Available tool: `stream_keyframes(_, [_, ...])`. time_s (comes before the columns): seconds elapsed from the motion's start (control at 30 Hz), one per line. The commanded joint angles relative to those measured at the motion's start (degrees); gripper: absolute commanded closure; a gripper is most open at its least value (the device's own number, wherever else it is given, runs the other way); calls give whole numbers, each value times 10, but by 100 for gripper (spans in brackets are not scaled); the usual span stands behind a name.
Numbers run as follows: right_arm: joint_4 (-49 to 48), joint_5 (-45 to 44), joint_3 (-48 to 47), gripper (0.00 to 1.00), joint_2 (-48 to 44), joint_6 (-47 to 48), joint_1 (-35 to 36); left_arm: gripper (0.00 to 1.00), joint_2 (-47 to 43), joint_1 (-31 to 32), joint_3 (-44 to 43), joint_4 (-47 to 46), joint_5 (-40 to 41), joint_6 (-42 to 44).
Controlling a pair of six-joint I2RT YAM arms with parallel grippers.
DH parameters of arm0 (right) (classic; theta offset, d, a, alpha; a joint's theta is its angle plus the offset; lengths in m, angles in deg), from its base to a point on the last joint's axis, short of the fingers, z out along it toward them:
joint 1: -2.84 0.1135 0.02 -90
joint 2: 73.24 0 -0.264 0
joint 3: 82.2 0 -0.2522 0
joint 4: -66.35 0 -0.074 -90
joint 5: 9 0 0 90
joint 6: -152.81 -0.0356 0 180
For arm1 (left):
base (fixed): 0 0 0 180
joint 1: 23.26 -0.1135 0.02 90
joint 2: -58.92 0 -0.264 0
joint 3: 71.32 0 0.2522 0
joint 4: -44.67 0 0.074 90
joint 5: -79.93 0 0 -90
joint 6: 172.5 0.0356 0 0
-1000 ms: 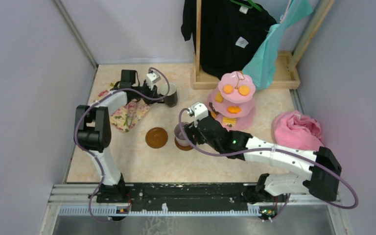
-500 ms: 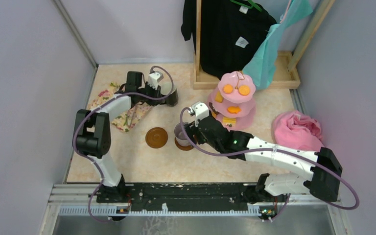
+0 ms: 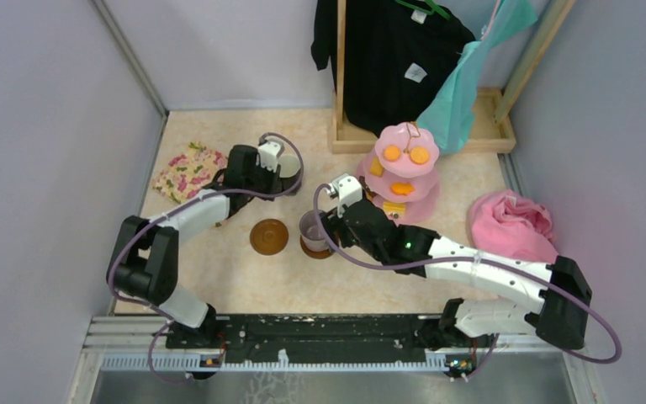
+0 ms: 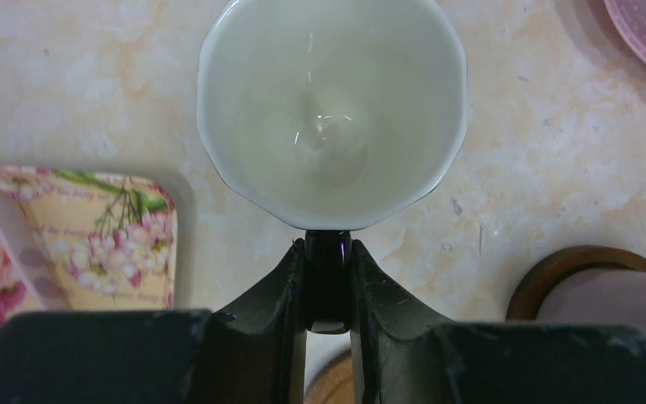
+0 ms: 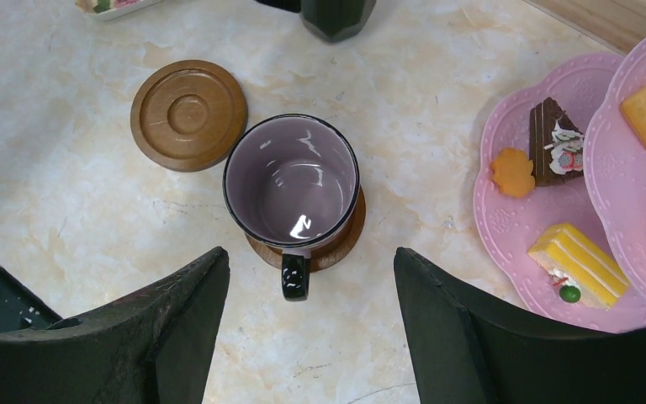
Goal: Serve the afternoon tea
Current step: Pick up the cup at the center of the board.
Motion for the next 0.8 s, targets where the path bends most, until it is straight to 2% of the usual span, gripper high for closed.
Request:
stream_keyframes(0.0, [-10, -4, 4, 28, -26, -7, 8, 100, -65, 14, 50, -63, 79, -52])
stream_keyframes(0.27, [-10, -3, 9, 28, -33, -8, 8, 100, -137, 40, 128, -108, 144, -94])
stream_keyframes(0.77, [-9, -2, 5, 28, -30, -6, 8, 100, -235, 88, 183, -118, 237, -134])
